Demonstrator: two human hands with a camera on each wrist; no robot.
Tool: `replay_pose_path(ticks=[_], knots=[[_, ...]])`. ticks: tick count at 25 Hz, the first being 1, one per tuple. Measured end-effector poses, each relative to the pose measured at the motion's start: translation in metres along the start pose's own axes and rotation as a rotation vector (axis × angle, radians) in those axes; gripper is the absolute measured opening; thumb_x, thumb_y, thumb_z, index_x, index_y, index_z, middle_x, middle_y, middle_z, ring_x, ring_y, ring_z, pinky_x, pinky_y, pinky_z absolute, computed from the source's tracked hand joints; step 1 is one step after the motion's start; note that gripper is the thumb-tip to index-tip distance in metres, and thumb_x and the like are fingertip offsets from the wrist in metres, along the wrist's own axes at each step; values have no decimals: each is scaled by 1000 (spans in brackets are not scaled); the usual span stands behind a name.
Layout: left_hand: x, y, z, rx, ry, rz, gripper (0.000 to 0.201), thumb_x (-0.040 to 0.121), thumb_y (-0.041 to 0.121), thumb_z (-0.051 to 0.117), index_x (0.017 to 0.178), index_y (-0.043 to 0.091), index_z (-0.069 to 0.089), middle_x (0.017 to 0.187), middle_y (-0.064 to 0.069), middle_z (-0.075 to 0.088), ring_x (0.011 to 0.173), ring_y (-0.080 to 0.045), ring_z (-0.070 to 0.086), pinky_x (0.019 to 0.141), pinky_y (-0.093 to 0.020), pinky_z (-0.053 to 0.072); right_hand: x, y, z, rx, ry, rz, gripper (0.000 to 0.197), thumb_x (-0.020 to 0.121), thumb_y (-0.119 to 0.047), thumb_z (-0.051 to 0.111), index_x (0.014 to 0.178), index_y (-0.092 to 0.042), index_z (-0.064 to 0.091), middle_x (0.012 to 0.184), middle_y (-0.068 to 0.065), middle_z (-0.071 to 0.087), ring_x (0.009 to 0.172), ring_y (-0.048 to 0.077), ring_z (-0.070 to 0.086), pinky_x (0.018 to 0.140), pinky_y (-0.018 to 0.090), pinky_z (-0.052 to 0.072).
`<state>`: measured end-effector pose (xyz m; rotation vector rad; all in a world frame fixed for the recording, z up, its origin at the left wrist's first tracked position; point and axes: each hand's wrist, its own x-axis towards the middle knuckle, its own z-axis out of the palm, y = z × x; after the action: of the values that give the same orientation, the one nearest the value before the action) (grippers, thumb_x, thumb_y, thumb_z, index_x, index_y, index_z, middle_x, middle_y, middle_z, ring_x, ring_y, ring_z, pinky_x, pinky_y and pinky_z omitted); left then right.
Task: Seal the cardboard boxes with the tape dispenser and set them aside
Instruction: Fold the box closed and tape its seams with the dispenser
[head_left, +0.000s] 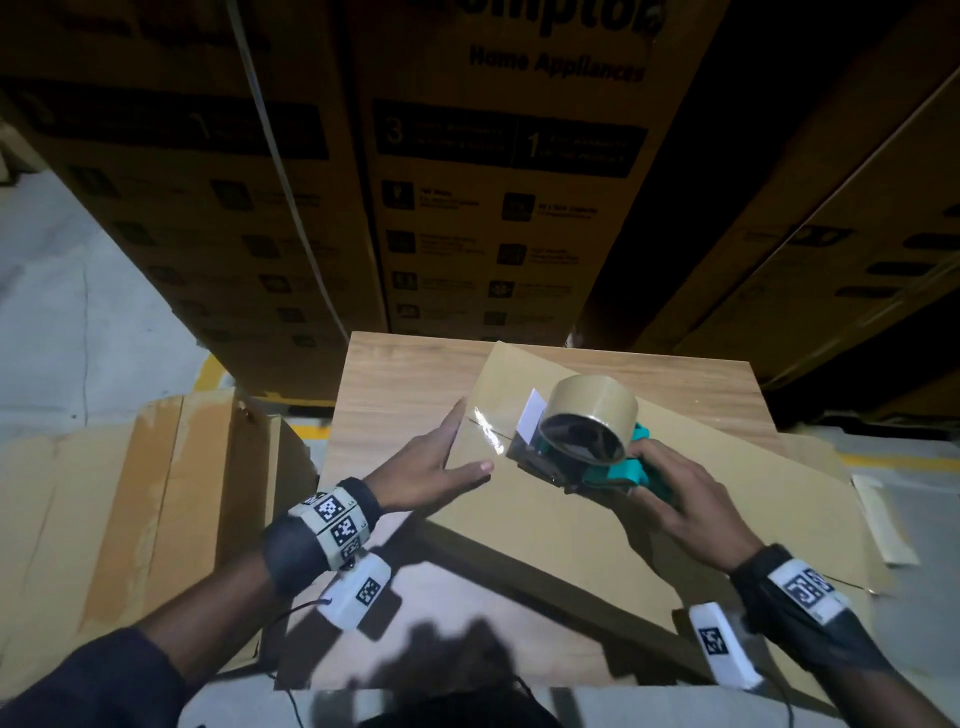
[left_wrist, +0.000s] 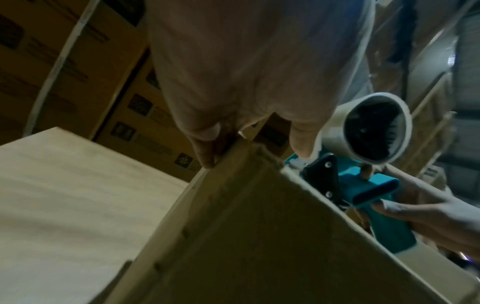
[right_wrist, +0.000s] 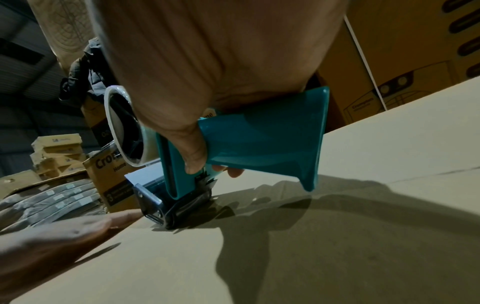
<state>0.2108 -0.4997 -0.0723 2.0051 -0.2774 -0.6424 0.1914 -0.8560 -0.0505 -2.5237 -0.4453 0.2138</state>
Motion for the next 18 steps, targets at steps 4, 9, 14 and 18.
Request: replay_pose_path(ticks=[4,9,14,18], knots=[[0,-13,2,-103,-63,-72,96,89,66,59,160,45,-3,157,16,38,140,-12,44,119,-37,35,3,0,-4,-3,-26,1,46,96,-23,67,126,-51,46,129,-31,52,115,4,56,92,42,57],[-6,8,10,648,177,125,93,101,61,45,163,17,-10,166,8,-15,152,-6,-1,125,-36,9,3,-6,-5,-47,-8,-19,48,96,-23,67,126,-53,45,125,-31,49,114,5,56,90,37,57],[5,2,25,1005,159,22,94,95,82,14,164,21,-3,169,6,-16,158,-15,-6,126,-59,4,4,-5,-6,-120,1,-47,46,97,-24,67,130,-49,45,133,-16,57,113,11,59,85,41,60],[3,-2,29,991,205,2,93,93,84,13,164,27,-7,168,13,-18,159,-18,6,123,-64,6,3,-6,-10,-196,-45,-81,51,98,-25,65,138,-46,42,136,-8,58,113,16,60,83,38,61]])
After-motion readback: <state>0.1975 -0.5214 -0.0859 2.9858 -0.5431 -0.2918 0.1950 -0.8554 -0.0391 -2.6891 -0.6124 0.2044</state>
